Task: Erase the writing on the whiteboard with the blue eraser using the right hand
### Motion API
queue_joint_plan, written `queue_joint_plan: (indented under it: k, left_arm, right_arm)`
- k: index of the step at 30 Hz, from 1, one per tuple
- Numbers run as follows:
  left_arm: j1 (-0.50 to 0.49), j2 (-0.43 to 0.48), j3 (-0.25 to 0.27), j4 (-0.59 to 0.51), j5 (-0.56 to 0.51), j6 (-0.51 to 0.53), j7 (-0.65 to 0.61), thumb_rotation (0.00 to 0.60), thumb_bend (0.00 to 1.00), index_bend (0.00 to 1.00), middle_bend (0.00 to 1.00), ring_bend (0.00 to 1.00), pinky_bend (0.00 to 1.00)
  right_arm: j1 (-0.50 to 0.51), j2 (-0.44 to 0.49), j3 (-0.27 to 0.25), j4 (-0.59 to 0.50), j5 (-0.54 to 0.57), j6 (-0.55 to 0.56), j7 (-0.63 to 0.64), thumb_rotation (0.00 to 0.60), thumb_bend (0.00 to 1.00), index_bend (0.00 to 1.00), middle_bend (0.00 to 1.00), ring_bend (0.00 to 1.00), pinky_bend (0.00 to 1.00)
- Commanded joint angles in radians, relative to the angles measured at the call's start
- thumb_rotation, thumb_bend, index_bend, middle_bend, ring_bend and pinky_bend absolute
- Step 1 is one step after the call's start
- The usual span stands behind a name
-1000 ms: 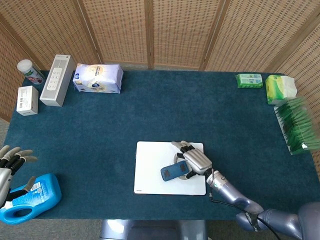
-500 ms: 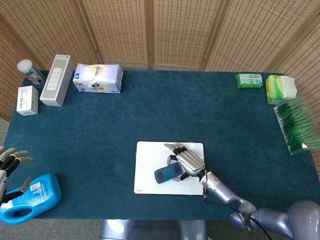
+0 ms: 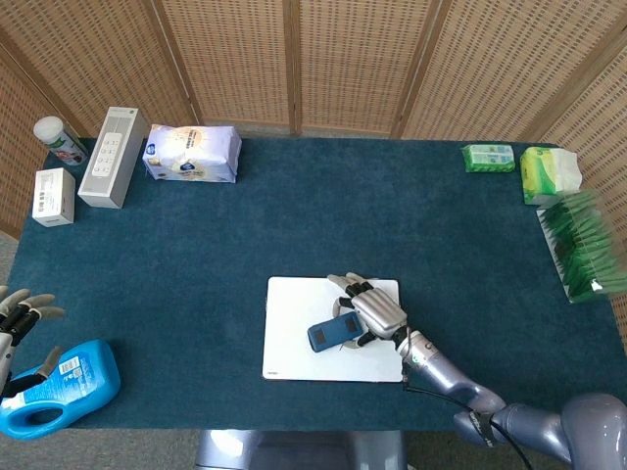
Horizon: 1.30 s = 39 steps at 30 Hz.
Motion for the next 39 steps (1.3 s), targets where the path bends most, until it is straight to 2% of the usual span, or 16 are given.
queue_joint_plan:
  k: [1,11,25,39]
  left_arm:
    - [-0.001,0.000,-0.001,-0.003,0.001,-0.001,0.004,0.600,0.43,0.32,0.26,0.16,0.00]
    - [-0.011,-0.008,-0.003,-0.014,0.004,-0.017,0.024,0.600,0.43,0.32,0.26,0.16,0.00]
    - [-0.003,-0.004,-0.004,-0.008,0.007,-0.002,0.015,0.600,0.43,0.32,0.26,0.16,0.00]
    - [-0.006,-0.009,-0.007,0.011,0.005,-0.004,-0.006,0.600,0.43,0.32,0.26,0.16,0.00]
  right_arm:
    - [-0.008,0.012,-0.001,0.005,0.003,0.009,0.006,0.600,0.16,0.81,0.01,0.00,0.00]
    - [-0.055,0.062,-0.019,0.018,0.025,0.026,0.024,0.600,0.16,0.81,0.01,0.00,0.00]
    - [-0.022,0.012,-0.016,-0.015,0.004,-0.008,-0.006,0.600,0.16,0.81,0.01,0.00,0.00]
    - [0.009,-0.002,0.011,-0.117,0.018,-0.033,-0.104,0.600,0.16,0.80,0.01,0.00,0.00]
